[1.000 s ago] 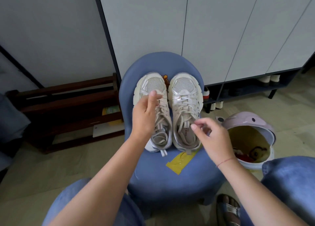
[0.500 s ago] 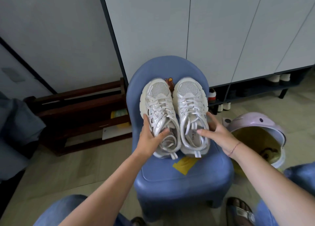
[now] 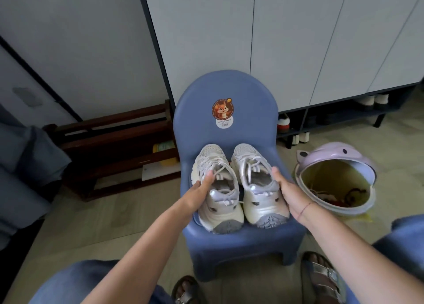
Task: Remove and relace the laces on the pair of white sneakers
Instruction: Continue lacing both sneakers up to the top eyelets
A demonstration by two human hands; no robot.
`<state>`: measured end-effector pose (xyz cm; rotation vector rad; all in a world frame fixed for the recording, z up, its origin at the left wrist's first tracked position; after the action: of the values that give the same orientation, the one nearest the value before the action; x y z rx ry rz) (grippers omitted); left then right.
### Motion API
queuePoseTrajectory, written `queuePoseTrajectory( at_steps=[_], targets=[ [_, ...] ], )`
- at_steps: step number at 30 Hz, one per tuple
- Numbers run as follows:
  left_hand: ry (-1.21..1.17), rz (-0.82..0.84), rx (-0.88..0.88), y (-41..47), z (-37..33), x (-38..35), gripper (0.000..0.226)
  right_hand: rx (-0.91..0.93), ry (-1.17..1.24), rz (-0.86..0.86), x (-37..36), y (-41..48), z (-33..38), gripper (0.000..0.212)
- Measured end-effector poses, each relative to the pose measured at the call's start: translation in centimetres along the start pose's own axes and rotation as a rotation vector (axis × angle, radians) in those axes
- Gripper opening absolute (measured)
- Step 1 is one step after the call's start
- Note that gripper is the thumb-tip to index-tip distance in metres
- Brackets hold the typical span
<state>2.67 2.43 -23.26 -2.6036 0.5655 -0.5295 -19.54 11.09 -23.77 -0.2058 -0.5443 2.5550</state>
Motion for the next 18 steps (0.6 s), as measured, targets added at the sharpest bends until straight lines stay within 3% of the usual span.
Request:
queuePoseTrajectory(
  at_steps=[1, 5, 8, 10, 15, 18],
  targets=[
    [-0.006, 0.039, -0.010, -0.3, 0.2, -0.1, 0.125, 0.018, -0.005, 0.009, 0.0, -0.3, -0.2, 0.069],
    [-0.032, 0.172, -0.066, -1.3, 2.0, -0.2, 0.114, 0.069, 0.046, 0.228, 0.5, -1.9, -0.7, 0.059],
    [0.119, 0.239, -0.166, -2.7, 2.7, -0.5, 0.107, 0.133, -0.189, 0.404, 0.7, -3.2, -0.4, 0.094],
    [0.145, 0.264, -0.255, -3.4, 2.0, -1.4, 0.110, 0.178, -0.411, 0.389, 0.3, -3.2, -0.4, 0.105],
    [0.132, -0.169, -0.388, -2.7, 1.6, -1.7, 0.098, 0.273, -0.477, 0.190, -0.6, -2.5, 0.4, 0.109],
    [0.116, -0.314, -0.362, -2.8, 1.7, -1.5, 0.095, 0.299, -0.438, 0.153, -1.2, -3.2, 1.2, 0.086]
  ],
)
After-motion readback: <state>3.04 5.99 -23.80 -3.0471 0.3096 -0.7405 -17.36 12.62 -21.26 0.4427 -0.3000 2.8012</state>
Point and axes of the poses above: each hand's wrist, its own y-axis towards the middle knuckle, its own x-axis out of the back of the hand, z = x × y, the point moved 8 cm from there along y, towards the middle knuckle, and after that the axes turned 9 degrees about -z, right-handed, at the moved point
